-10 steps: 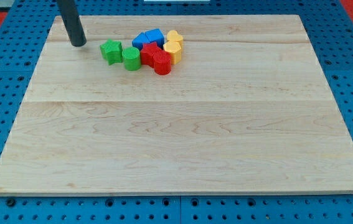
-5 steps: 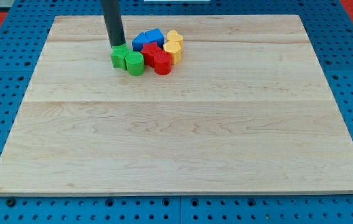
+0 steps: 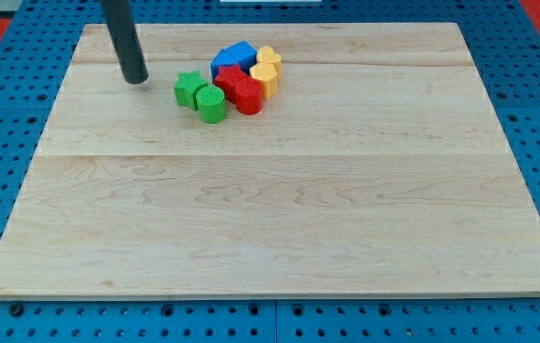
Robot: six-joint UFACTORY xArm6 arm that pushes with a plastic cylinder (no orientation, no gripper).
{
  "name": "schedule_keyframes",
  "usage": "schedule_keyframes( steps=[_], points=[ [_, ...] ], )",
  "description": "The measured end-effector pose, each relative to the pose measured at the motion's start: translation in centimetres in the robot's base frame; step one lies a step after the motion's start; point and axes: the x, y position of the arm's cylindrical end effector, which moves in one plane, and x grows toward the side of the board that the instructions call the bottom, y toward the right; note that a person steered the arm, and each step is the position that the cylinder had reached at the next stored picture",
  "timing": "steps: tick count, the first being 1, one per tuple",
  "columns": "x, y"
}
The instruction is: Push the green blocks into a group of blocks
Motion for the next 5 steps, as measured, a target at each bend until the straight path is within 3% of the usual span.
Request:
schedule_keyframes(
  steps=[1,5],
  points=[
    [4.7,0.6],
    [3.2,7.2]
  ],
)
